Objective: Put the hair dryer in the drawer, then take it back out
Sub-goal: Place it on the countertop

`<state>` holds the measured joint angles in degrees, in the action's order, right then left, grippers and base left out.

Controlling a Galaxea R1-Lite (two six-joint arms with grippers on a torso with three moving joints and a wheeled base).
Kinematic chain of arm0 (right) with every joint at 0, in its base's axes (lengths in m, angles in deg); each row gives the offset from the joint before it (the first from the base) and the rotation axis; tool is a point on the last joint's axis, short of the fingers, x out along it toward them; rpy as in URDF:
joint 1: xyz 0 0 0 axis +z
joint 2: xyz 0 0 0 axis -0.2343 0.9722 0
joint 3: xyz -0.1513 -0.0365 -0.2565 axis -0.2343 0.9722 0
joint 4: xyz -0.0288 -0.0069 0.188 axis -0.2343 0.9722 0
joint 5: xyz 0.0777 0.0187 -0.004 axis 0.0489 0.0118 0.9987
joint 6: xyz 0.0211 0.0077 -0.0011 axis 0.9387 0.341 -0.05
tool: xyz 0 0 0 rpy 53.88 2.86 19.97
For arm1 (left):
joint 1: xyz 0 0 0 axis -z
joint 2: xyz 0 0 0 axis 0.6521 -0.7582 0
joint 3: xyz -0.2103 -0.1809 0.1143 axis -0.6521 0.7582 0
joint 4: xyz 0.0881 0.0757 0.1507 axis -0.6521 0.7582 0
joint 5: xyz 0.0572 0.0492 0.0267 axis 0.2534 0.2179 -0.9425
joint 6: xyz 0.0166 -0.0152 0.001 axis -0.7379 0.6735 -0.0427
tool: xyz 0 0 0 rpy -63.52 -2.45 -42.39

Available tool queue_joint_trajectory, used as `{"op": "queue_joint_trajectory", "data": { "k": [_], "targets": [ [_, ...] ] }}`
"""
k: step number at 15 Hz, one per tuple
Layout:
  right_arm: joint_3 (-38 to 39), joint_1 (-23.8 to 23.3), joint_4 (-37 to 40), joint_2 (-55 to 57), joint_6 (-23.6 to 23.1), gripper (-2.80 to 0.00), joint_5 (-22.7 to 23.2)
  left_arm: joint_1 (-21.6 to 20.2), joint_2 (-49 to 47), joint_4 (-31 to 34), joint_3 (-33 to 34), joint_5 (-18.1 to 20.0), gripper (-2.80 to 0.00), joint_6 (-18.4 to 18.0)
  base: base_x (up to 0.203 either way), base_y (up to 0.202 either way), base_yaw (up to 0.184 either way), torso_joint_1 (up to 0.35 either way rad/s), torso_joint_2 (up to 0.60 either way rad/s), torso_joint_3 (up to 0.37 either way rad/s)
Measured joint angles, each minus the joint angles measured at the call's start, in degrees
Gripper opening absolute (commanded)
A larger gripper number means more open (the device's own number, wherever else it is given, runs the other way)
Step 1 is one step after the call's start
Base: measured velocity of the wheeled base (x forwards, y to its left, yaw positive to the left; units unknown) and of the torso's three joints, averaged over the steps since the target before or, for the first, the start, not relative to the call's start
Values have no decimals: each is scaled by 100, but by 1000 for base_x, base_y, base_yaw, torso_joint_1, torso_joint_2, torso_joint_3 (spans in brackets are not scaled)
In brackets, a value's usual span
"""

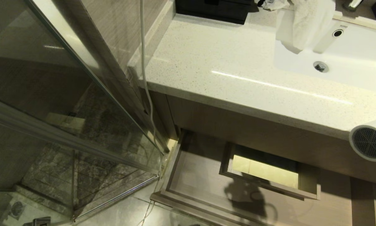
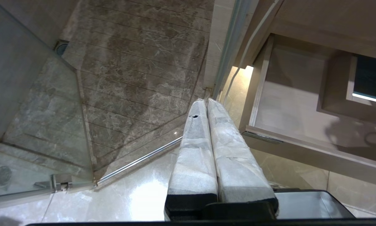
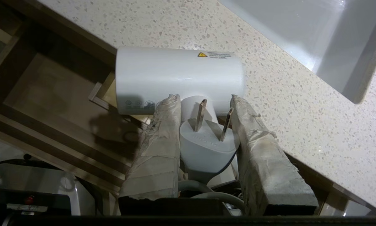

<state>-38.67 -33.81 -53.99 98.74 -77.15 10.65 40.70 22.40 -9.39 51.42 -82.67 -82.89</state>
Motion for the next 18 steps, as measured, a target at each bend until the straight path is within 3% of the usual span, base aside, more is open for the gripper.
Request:
{"op": "queue_joint_trajectory", "data": {
  "k": [3,10,18],
  "targets": [
    [-17,4,-7,-1,0,-280,72,0,0,0,0,0,-280,-2,0,0,0,0,0,0],
    [-280,4,-217,104,-24,-280,968,0,0,0,-2,0,-280,0,0,0,0,0,0,0],
    [-885,113,-227,467,28,-280,1143,0,0,0,0,0,-280,0,0,0,0,0,0,0]
  ]
}}
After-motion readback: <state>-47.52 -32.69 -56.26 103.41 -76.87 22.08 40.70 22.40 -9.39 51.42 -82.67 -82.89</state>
